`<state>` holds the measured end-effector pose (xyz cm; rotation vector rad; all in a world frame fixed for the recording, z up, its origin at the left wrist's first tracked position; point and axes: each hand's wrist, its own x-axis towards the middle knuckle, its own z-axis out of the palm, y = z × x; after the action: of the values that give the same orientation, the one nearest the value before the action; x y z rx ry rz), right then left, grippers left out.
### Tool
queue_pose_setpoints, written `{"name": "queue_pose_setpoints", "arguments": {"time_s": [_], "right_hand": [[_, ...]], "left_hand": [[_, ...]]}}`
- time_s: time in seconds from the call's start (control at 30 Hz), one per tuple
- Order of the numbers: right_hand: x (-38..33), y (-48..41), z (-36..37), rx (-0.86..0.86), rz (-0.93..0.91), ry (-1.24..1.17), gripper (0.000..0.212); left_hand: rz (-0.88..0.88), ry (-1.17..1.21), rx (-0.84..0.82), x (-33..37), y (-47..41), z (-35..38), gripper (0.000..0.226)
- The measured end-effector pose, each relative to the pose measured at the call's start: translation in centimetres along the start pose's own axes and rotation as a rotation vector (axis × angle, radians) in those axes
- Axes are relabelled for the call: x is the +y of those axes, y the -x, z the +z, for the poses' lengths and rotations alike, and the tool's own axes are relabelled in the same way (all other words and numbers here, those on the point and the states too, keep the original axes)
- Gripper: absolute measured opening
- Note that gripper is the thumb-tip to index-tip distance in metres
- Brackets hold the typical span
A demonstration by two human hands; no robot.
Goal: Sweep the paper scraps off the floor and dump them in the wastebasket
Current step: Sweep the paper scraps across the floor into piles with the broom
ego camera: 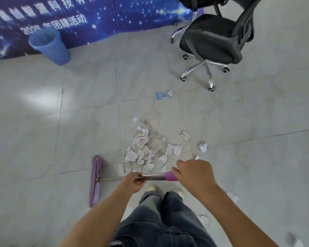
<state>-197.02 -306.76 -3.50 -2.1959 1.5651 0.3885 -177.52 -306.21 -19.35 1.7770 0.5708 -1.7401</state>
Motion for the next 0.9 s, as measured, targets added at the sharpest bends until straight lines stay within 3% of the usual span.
{"name": "queue_pose_setpoints", "arguments": {"time_s": [0.1, 0.2, 0.23, 0.4, 0.6, 0.9], "right_hand": [[3.6, 1.1, -2.2, 0.163, 0.143, 0.058, 0.023], [6.3, 2.7, -6.3, 0.423, 0.196, 0.067, 0.064], [7.4, 3.3, -7.0, 0.497, 0.217, 0.033, 0.067], [10.7, 5.9, -11.8, 0.579, 0.376, 0.136, 0.053], [12.2, 8.4, -14.1, 0.814, 0.379, 0.035, 0.051], [8.3, 5.0, -10.2, 0.674, 0.593, -0.175, 0.040]], "left_hand": [[-0.022, 0.008, -0.102, -1.8, 0.7, 3.8, 0.012], [-0.038, 0.043, -0.237, -3.7, 3.2, 8.9, 0.014], [-0.037, 0.056, -0.280, -4.4, 4.2, 10.6, 0.018], [-0.044, 0.115, -0.451, -6.6, 9.3, 16.6, 0.025], [-0.086, 0.010, -0.518, -5.2, 12.2, 18.7, 0.017], [-0.020, -0.194, -0.411, 4.1, 9.8, 19.2, 0.018]]}}
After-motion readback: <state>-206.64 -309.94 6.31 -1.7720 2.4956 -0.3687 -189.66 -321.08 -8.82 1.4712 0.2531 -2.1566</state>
